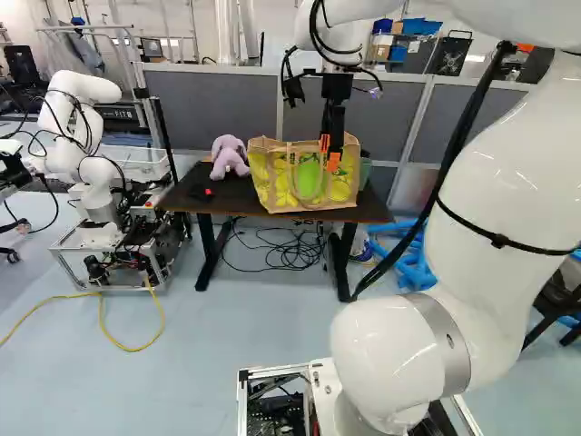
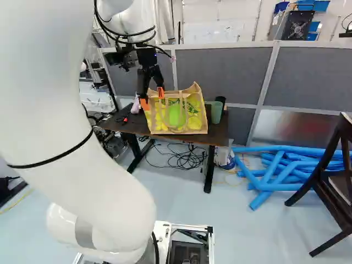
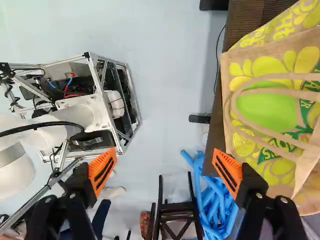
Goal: Pick up the bag on the ground and place it on the table
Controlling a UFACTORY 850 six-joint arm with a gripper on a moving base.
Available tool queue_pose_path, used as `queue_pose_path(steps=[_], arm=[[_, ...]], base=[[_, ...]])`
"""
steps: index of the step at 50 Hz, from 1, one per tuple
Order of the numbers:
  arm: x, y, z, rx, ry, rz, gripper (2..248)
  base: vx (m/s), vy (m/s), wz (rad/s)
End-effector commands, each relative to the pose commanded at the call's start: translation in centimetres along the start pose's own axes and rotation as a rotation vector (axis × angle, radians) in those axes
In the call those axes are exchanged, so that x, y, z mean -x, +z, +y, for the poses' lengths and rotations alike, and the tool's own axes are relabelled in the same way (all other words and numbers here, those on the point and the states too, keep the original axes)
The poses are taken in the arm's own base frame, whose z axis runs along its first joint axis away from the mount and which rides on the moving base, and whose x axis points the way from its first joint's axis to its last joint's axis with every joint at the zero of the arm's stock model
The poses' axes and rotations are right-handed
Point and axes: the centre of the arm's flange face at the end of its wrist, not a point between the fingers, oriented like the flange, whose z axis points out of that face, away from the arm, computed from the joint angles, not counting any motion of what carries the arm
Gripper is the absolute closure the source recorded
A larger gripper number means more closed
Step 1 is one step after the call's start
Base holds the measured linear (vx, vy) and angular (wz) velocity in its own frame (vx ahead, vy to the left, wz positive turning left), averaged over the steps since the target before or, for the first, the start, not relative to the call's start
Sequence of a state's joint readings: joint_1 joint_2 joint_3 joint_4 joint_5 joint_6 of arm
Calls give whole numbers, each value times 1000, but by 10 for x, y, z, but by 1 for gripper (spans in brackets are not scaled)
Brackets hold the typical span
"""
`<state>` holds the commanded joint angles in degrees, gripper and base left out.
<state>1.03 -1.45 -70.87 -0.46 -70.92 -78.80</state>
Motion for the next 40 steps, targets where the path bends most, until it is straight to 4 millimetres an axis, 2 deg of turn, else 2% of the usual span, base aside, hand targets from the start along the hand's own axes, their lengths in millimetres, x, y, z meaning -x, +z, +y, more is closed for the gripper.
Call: queue_pose_path(steps=[20,40], arm=[[0,11,0,36,41,8,3],[1,30,-1,99,112,26,3]], base=[[0,0,0],[0,0,0]])
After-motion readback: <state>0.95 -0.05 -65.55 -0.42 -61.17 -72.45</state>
